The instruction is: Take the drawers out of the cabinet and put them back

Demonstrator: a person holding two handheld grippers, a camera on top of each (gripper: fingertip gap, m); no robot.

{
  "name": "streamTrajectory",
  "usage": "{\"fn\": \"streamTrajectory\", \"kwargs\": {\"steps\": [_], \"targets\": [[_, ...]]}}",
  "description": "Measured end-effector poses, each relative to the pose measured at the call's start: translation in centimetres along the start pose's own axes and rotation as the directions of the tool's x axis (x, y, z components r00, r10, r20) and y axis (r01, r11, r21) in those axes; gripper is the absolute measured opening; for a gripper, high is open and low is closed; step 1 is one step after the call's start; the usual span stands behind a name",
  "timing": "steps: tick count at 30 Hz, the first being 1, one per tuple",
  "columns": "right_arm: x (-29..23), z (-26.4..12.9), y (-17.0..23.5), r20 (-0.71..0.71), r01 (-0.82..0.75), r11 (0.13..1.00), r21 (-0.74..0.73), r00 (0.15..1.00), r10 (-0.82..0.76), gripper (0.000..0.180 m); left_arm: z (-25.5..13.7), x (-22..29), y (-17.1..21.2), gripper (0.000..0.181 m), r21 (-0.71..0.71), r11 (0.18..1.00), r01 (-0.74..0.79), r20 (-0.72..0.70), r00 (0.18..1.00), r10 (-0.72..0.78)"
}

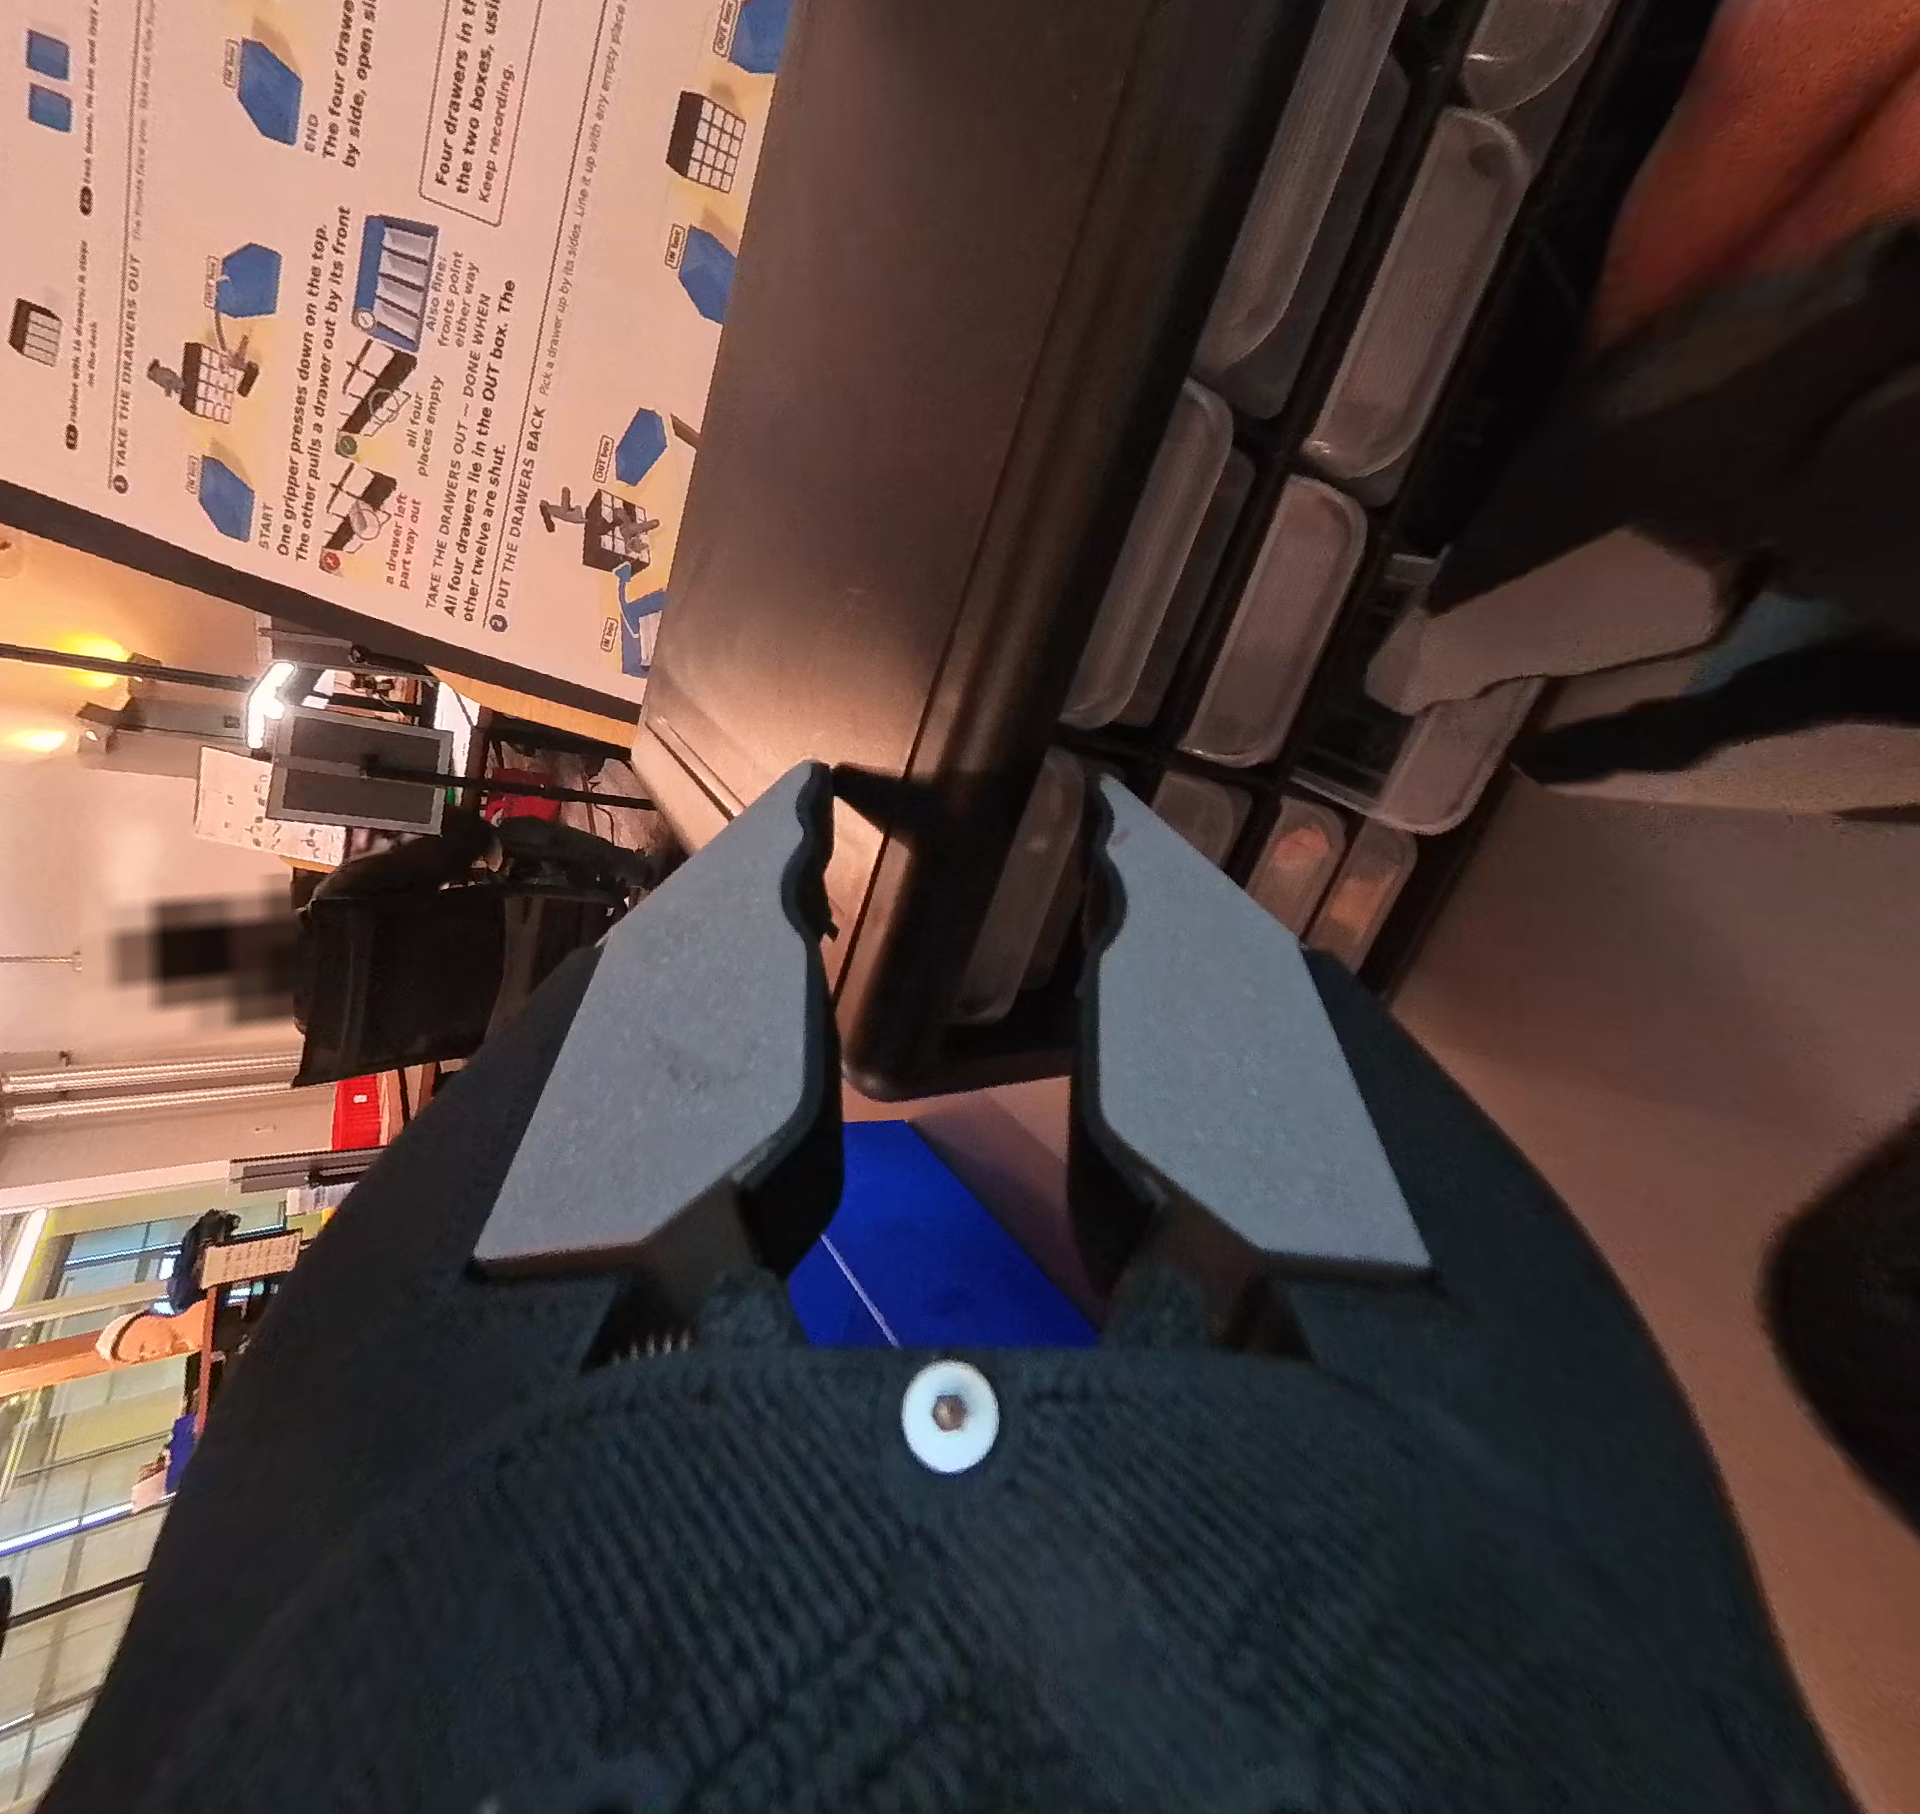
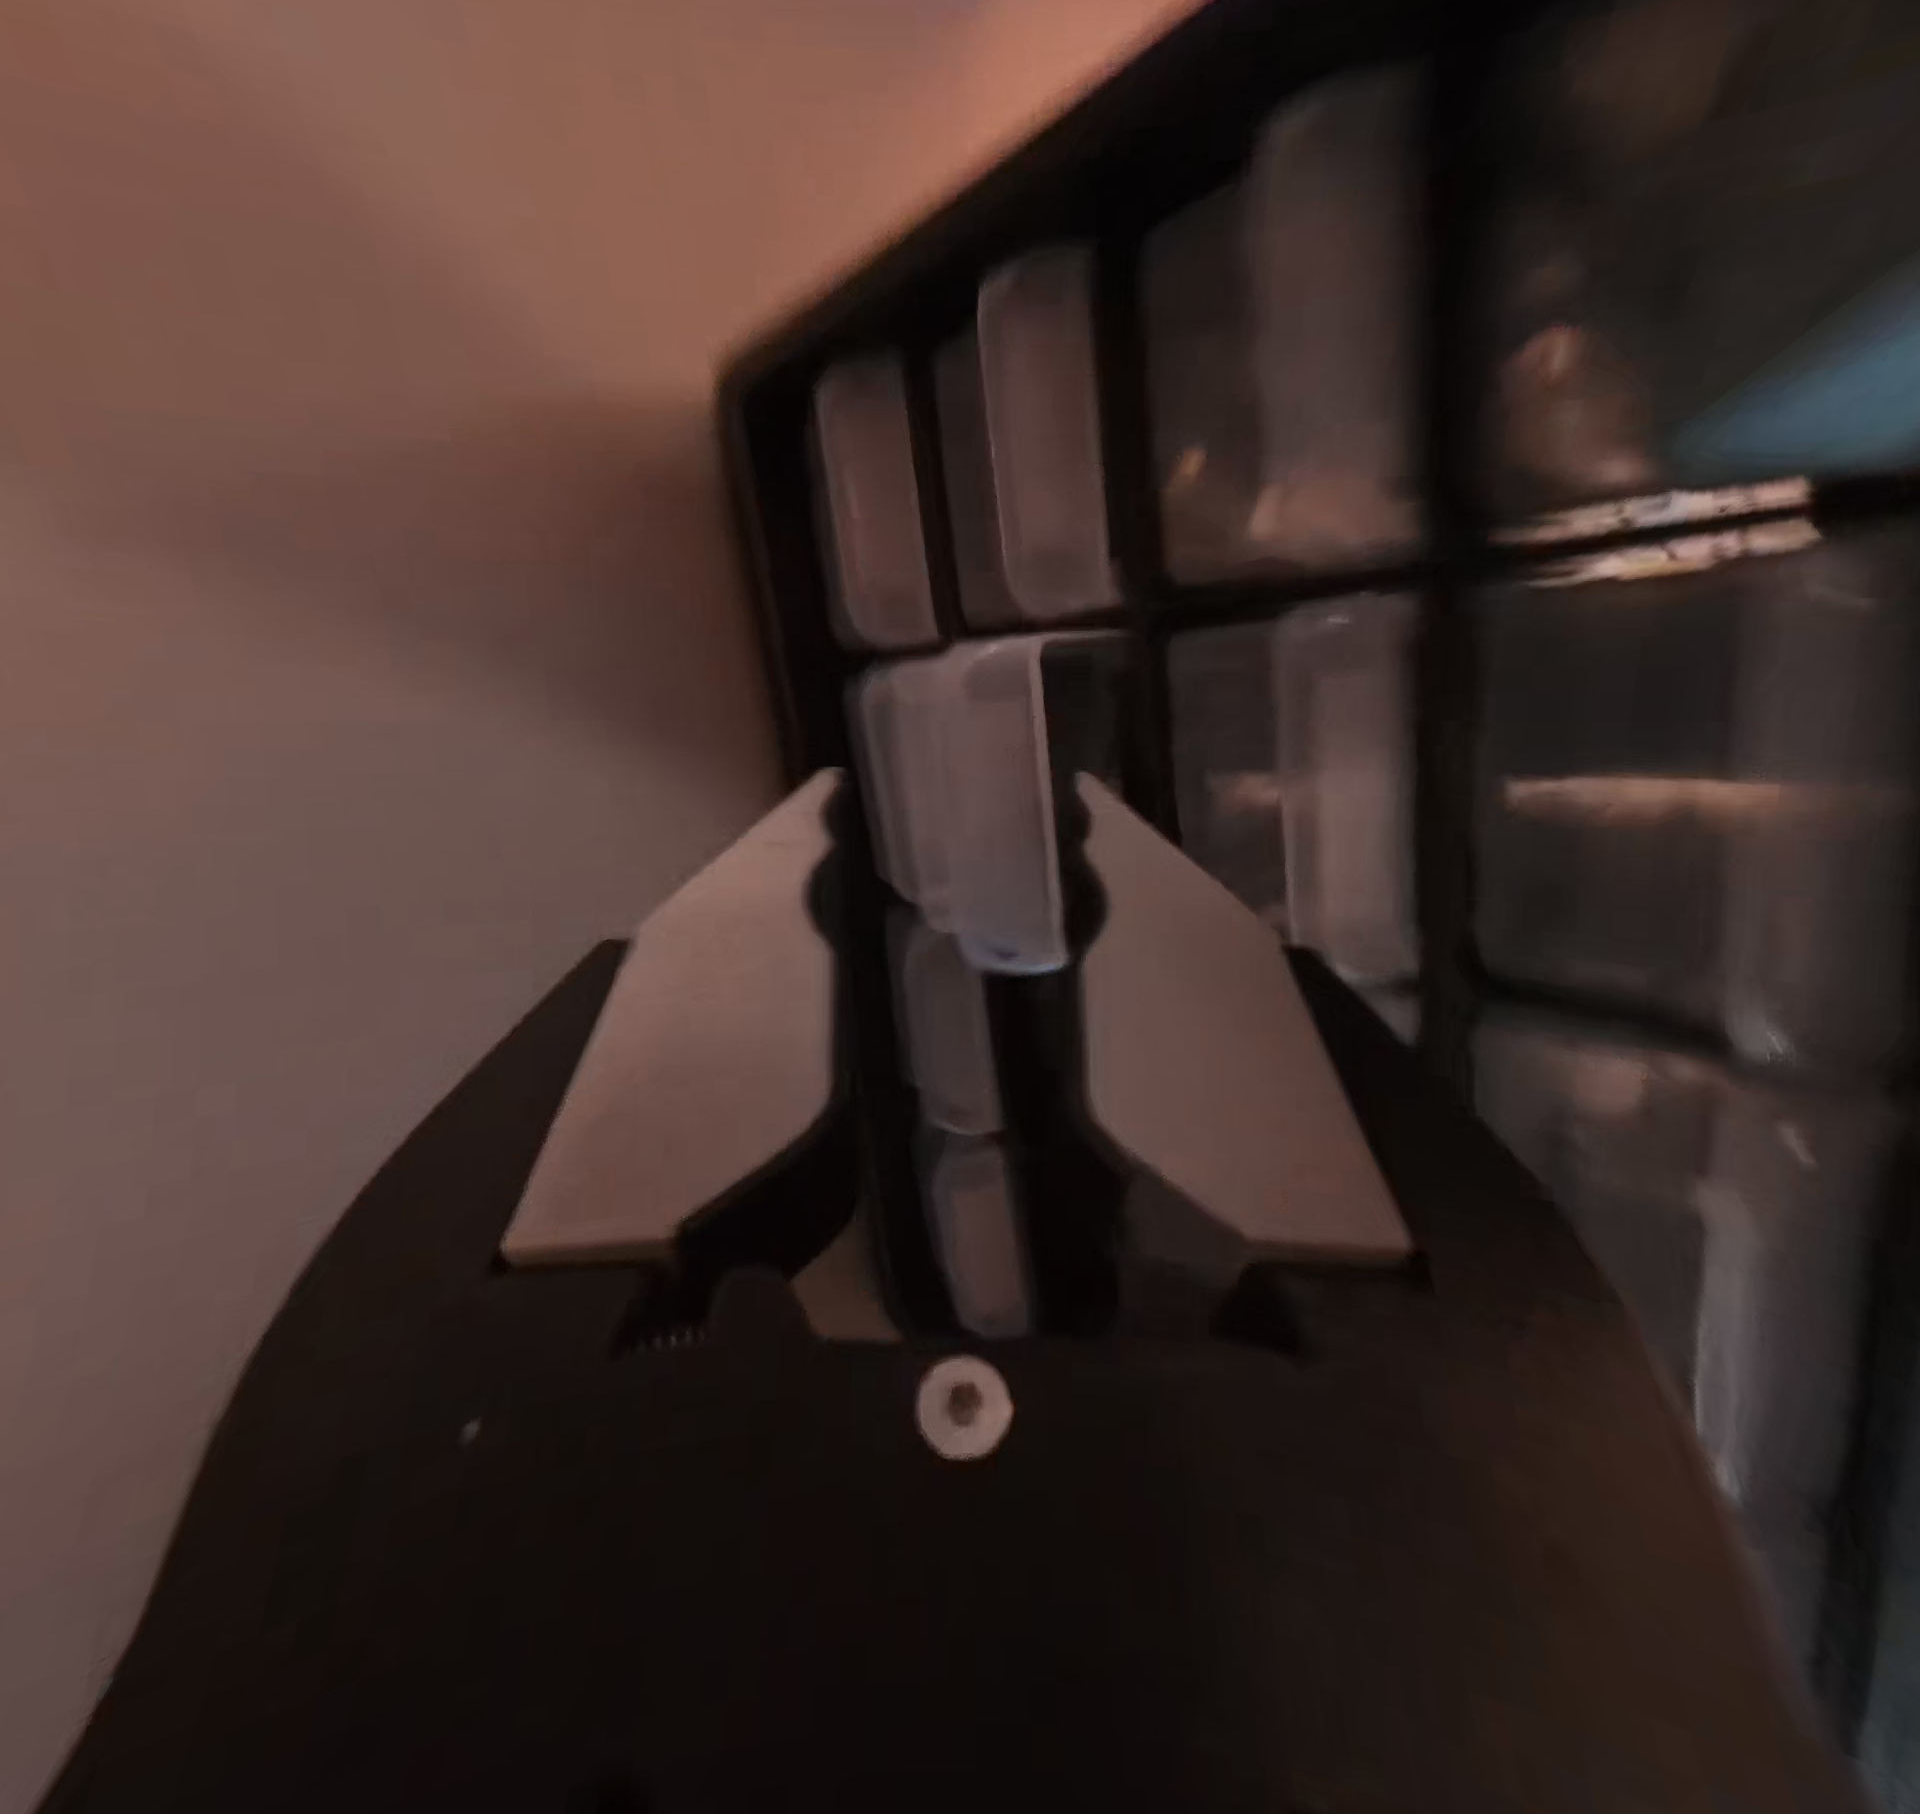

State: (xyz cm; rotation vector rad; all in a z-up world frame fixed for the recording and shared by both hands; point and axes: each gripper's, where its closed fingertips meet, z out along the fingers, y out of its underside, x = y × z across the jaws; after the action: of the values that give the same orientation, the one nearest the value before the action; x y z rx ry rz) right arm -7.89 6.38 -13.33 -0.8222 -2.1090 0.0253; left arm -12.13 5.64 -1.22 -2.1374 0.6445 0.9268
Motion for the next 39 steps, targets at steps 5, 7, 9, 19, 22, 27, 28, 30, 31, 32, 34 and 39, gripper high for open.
{"fn": "streamTrajectory", "kwargs": {"steps": [5, 7, 9, 19, 22, 27, 28, 30, 31, 32, 34, 39], "targets": [[-1.0, -0.4, 0.1, 0.073, 0.016, 0.999, -0.051, 0.997, -0.012, 0.021, 0.0, 0.0, 0.0, 0.046, 0.023, 1.0, 0.014, 0.003, 1.0, -0.014], [-2.2, -1.4, -0.1, 0.144, 0.013, 0.999, -0.049, 0.99, -0.005, 0.018, 0.0, 0.0, 0.0, 0.046, 0.034, 0.999, 0.02, 0.0, 1.0, -0.02], [-3.3, -2.4, -0.1, 0.2, -0.006, 0.999, -0.052, 0.98, 0.016, 0.015, 0.0, 0.0, 0.0, 0.046, 0.037, 0.999, 0.024, -0.002, 1.0, -0.024], [-6.8, -7.1, -1.1, 0.381, -0.002, 1.0, -0.021, 0.924, 0.01, 0.013, 0.0, 0.0, 0.0, 0.046, 0.029, 0.999, 0.018, 0.018, 1.0, -0.018], [-7.7, -8.9, -1.9, 0.459, -0.044, 0.999, 0.023, 0.888, 0.029, 0.012, 0.0, 0.0, 0.0, 0.046, 0.026, 1.0, 0.015, 0.019, 1.0, -0.016], [-8.5, -12.2, -3.5, 0.598, -0.196, 0.973, 0.122, 0.797, 0.086, 0.012, 0.0, 0.0, 0.0, 0.046, 0.03, 0.999, 0.018, 0.02, 1.0, -0.018], [-8.3, -12.5, -3.4, 0.594, -0.212, 0.968, 0.131, 0.799, 0.095, 0.012, 0.0, 0.0, 0.0, 0.046, 0.031, 0.999, 0.019, 0.02, 1.0, -0.02], [-8.2, -13.1, -3.1, 0.593, -0.24, 0.96, 0.145, 0.797, 0.11, 0.012, 0.0, 0.0, 0.0, 0.046, 0.032, 0.999, 0.02, 0.021, 1.0, -0.02], [-8.2, -13.3, -2.9, 0.59, -0.251, 0.956, 0.15, 0.799, 0.117, 0.012, 0.0, 0.0, 0.0, 0.046, 0.032, 0.999, 0.02, 0.021, 1.0, -0.02], [-8.2, -13.5, -2.5, 0.586, -0.26, 0.953, 0.152, 0.801, 0.126, 0.012, 0.0, 0.0, 0.0, 0.046, 0.033, 0.999, 0.019, 0.022, 1.0, -0.02], [-8.2, -13.8, -1.6, 0.573, -0.277, 0.949, 0.149, 0.806, 0.146, 0.012, 0.0, 0.0, 0.0, 0.046, 0.033, 0.999, 0.02, 0.022, 1.0, -0.021], [-7.3, -14.6, 1.3, 0.521, -0.336, 0.93, 0.148, 0.826, 0.215, 0.012, 0.1, 0.0, 0.0, 0.047, 0.026, 1.0, 0.015, 0.024, 1.0, -0.016]]}}
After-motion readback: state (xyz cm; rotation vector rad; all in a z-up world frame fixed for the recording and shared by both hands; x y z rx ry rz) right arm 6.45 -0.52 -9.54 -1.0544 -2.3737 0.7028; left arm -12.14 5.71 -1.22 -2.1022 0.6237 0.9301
